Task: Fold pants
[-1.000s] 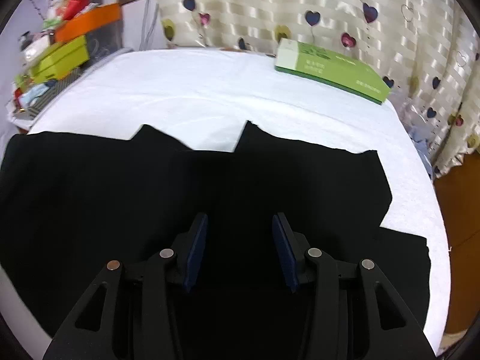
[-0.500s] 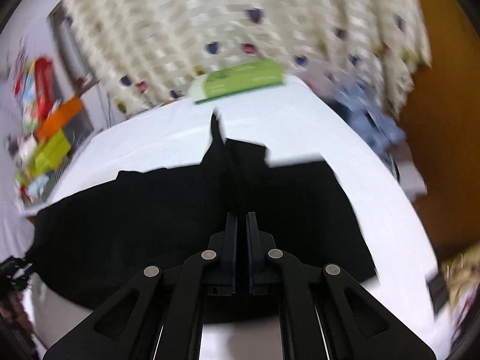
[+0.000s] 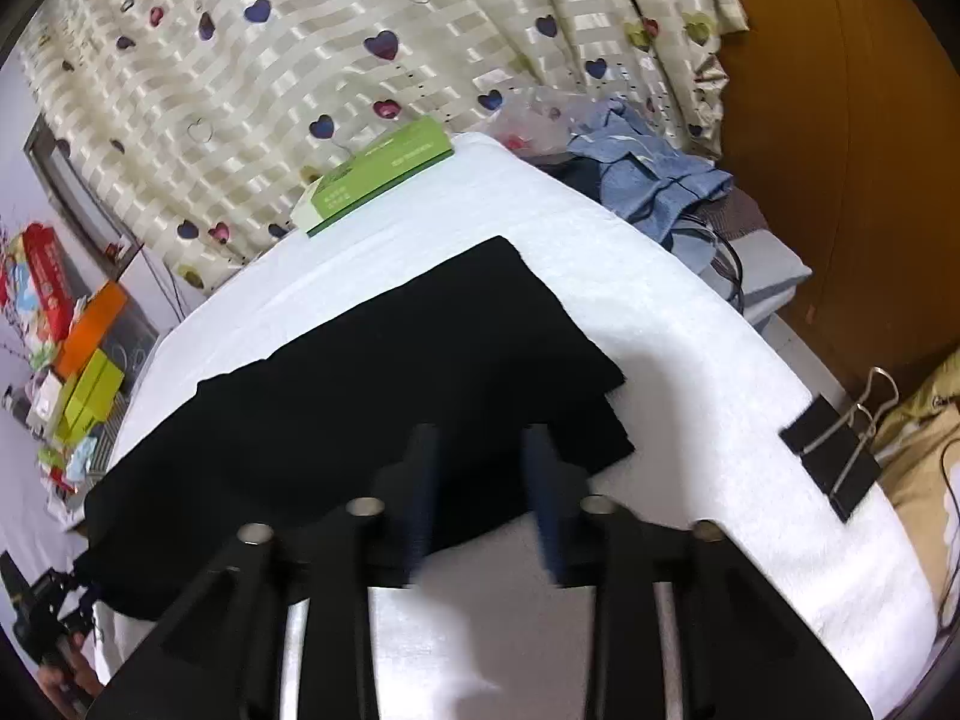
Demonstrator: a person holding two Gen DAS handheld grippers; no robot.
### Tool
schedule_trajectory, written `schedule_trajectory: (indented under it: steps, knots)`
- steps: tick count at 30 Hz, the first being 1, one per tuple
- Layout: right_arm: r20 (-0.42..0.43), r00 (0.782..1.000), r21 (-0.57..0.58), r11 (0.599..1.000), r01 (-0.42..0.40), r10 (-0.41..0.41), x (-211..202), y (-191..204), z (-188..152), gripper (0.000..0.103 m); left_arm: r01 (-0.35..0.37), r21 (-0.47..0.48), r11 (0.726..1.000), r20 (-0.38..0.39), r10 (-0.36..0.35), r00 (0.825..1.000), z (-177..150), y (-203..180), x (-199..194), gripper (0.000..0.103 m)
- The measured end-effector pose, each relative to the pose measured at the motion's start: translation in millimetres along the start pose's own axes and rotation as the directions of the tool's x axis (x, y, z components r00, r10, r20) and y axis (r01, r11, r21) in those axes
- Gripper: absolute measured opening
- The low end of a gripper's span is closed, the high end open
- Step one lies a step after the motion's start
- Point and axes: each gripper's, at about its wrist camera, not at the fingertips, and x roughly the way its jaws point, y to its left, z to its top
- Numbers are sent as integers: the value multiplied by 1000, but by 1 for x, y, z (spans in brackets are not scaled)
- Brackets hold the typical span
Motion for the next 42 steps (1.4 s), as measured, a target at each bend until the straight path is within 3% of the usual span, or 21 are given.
schedule_trajectory:
  steps: [7, 13, 20, 23, 27, 37, 38, 39, 40, 41, 42]
  knots:
    - [-114, 990, 9, 996, -88, 89, 20, 6, -11, 43, 7, -78, 997, 2, -7, 1000, 3, 5, 3, 44]
    - [-128, 984, 39, 992, -123, 127, 19, 6, -10, 43, 8, -108, 994, 28, -5, 1000, 4, 7, -4, 44]
    - [-118, 988, 34, 994, -101, 104, 26, 12, -8, 43, -11, -144, 990, 43, 18, 999, 9, 11, 0, 45]
    - [-116, 990, 51, 996, -78, 84, 29, 15, -4, 43, -42, -187, 982, 7, 44, 999, 14, 9, 4, 45]
    - [-143, 980, 105, 986, -127, 142, 25, 12, -4, 43, -7, -227, 974, -3, 7, 1000, 12, 10, -11, 45]
    - [-125, 980, 139, 981, -134, 152, 33, 9, 1, 43, 25, -257, 966, 31, -17, 999, 14, 13, -5, 49]
    - [-119, 982, 141, 982, -129, 146, 35, 9, 1, 40, 23, -248, 969, 31, -16, 999, 16, 10, -4, 49]
    - [-112, 985, 138, 984, -117, 133, 36, 9, 1, 13, 11, -228, 974, 32, -4, 999, 18, 6, -2, 49]
    - [-114, 987, 129, 987, -97, 112, 38, 9, 1, 5, -15, -196, 980, 33, 22, 999, 20, 2, 0, 47]
    - [-122, 985, 131, 986, -104, 120, 39, 9, 1, 3, -37, -177, 984, 28, 43, 999, 22, 1, 3, 41]
    - [-119, 984, 126, 985, -114, 129, 36, 9, 0, 4, -57, -163, 985, 15, 60, 998, 23, -1, 5, 30]
